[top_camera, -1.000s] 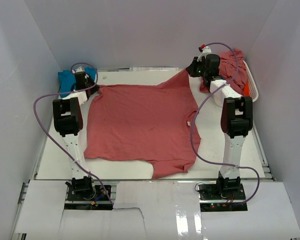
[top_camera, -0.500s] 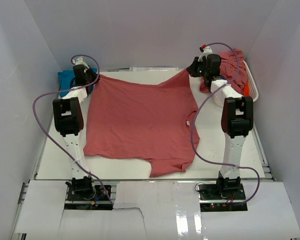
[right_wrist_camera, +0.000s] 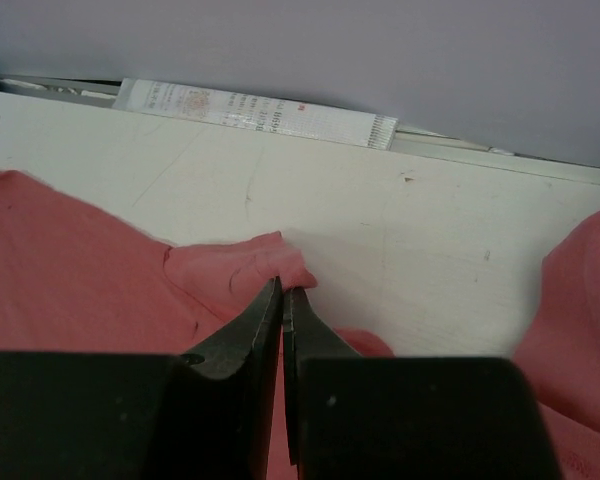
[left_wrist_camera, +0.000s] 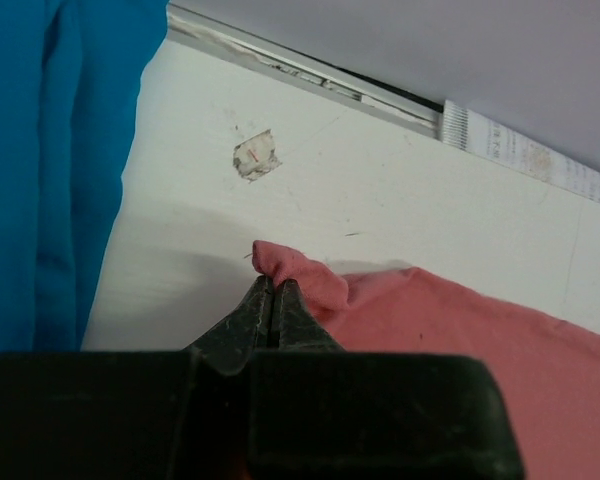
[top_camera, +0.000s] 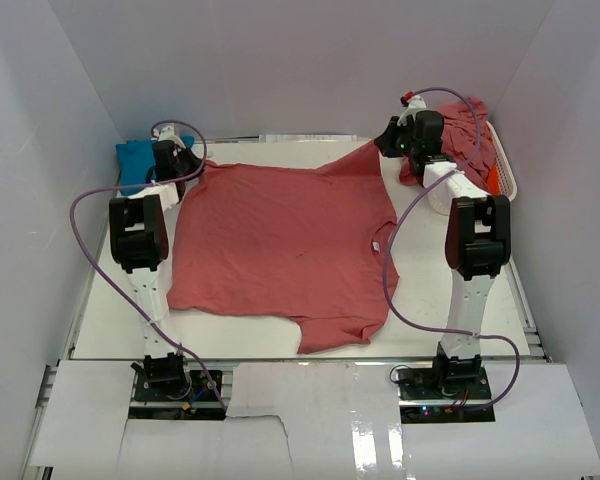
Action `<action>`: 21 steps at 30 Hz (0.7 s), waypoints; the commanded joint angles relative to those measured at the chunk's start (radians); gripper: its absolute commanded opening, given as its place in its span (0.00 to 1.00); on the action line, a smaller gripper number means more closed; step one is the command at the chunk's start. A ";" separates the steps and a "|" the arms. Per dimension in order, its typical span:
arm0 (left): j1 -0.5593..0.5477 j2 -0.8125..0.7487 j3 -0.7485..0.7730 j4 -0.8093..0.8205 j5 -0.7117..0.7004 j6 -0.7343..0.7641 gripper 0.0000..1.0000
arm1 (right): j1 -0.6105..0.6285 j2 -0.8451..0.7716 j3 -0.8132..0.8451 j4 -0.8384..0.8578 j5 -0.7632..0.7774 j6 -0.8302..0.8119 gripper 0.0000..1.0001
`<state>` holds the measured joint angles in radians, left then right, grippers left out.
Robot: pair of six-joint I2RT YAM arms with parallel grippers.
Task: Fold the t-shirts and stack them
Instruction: Grap the side of the flattened tshirt furthest away from the robot with both arms, then fold the flattened tshirt in 1/3 of the way
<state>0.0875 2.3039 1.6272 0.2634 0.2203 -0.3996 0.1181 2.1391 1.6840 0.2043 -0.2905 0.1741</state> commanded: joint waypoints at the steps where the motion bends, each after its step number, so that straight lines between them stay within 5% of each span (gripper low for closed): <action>1: 0.000 -0.110 -0.026 0.028 -0.016 0.024 0.00 | -0.011 -0.100 -0.021 0.041 0.004 -0.004 0.08; 21: 0.000 -0.170 -0.068 0.074 -0.045 0.028 0.00 | -0.023 -0.169 -0.129 0.067 -0.015 -0.002 0.08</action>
<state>0.0875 2.2509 1.5883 0.2955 0.1726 -0.3878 0.0986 2.0296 1.5673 0.2169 -0.2951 0.1741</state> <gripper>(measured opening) 0.033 0.080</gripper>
